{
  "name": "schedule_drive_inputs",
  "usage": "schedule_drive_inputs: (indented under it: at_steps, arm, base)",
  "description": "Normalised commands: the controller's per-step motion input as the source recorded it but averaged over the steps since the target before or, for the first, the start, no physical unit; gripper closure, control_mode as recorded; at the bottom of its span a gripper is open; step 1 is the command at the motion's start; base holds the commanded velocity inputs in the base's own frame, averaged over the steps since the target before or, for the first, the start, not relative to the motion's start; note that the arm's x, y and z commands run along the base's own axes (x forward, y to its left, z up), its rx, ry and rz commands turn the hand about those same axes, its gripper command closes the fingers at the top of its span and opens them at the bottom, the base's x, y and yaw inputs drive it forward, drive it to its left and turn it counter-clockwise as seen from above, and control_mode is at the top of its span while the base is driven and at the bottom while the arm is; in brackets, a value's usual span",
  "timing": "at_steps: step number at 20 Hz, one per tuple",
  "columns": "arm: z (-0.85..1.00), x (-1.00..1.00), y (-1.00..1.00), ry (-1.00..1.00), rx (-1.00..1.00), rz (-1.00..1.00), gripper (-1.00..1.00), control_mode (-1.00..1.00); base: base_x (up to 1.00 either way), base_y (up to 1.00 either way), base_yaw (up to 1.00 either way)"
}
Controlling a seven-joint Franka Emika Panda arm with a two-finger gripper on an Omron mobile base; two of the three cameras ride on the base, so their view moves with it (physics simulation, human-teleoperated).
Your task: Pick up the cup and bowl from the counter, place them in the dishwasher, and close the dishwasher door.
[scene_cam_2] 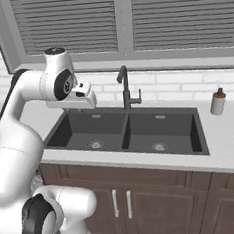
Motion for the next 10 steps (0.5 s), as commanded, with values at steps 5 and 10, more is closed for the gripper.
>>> schedule_drive_inputs:
  at_steps: [5, 10]
  arm:
    - [-0.03, -0.05, 0.00, 0.01, -0.04, -0.04, -1.00, -1.00]
    - [-0.04, -0.46, 0.01, -0.03, 0.00, -0.04, -1.00, -1.00]
  base:
    - [0.00, 0.00, 0.00]
    - [0.00, 0.00, 0.00]
